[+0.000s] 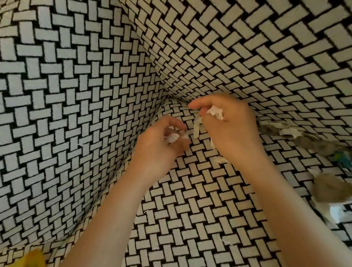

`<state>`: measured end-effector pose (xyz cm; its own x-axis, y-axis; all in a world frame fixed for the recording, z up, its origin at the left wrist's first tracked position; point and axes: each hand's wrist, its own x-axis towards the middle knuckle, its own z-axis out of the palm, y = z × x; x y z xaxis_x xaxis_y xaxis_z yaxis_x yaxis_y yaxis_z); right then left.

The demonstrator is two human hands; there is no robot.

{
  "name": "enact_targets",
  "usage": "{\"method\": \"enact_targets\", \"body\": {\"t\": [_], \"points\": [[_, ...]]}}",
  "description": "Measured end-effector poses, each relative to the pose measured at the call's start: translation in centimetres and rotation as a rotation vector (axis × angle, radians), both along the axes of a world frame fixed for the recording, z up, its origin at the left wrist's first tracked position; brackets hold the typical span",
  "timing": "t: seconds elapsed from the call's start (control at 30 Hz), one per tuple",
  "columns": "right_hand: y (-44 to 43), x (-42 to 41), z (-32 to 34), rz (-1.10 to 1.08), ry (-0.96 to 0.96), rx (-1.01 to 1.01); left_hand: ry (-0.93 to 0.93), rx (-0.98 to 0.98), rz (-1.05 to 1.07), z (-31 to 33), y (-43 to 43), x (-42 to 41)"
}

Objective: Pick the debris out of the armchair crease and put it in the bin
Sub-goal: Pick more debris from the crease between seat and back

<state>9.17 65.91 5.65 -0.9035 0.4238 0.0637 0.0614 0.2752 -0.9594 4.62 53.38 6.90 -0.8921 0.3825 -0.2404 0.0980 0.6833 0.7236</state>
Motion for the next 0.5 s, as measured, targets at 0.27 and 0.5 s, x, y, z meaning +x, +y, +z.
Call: {"method": "enact_targets", "body": {"t": [0.27, 0.5], "points": [[0.2, -0.1, -0.2, -0.047, 0.139, -0.057, 0.110, -0.233, -0.134, -0.6, 3.1, -0.1], [0.4, 0.1, 0.5, -0.100, 0.184, -0.277, 0.367, -0.528, -0.202, -1.9, 3.9, 0.2]]}}
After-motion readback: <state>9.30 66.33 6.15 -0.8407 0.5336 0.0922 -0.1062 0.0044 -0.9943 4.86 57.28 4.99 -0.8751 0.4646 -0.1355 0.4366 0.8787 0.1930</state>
